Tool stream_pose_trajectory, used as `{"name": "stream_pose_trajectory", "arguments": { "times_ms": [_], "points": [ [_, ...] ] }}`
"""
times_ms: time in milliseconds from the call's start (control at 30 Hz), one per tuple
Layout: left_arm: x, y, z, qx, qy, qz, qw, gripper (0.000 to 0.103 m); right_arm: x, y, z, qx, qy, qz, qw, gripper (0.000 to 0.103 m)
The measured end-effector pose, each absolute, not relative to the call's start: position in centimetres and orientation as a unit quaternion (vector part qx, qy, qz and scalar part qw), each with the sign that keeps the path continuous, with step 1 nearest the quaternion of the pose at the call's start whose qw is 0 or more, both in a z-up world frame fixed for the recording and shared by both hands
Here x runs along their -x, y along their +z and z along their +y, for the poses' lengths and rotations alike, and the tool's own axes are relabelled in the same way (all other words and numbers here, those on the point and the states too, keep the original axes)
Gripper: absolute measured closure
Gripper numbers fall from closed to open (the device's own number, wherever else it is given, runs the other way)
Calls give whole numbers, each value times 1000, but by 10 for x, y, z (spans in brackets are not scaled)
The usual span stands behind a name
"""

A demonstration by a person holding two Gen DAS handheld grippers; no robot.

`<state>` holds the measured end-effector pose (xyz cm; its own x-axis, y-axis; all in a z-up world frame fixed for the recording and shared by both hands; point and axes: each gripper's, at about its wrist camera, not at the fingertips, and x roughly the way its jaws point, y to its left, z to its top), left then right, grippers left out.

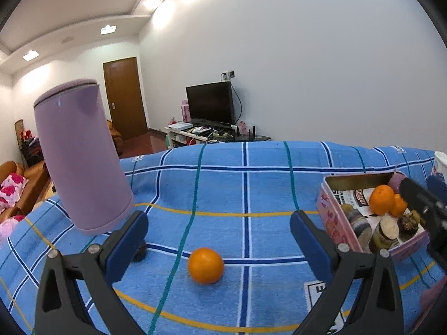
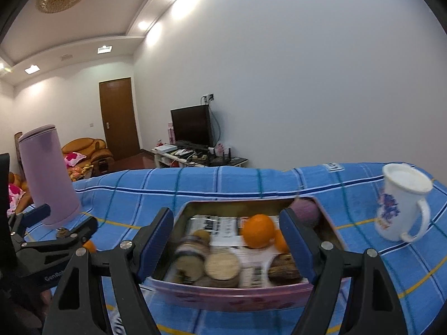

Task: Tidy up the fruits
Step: 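Withdraw both tools from the tin toward the loose orange and kiwi, then grasp the orange with the right tool while the left tool grasps the brown kiwi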

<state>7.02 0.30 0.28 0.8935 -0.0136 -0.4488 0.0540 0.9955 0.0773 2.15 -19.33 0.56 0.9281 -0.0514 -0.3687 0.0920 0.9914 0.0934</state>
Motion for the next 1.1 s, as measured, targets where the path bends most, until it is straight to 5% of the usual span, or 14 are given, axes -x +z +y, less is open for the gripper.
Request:
{"name": "stream_pose_trajectory", "arguments": {
  "times_ms": [700, 1100],
  "points": [
    [-117, 7, 121, 13, 67, 303, 951, 0, -59, -3, -113, -59, 51, 227, 971, 24],
    [-116, 8, 172, 57, 104, 317, 941, 0, -106, -27, -44, -32, 179, 340, 923, 24]
  ]
}}
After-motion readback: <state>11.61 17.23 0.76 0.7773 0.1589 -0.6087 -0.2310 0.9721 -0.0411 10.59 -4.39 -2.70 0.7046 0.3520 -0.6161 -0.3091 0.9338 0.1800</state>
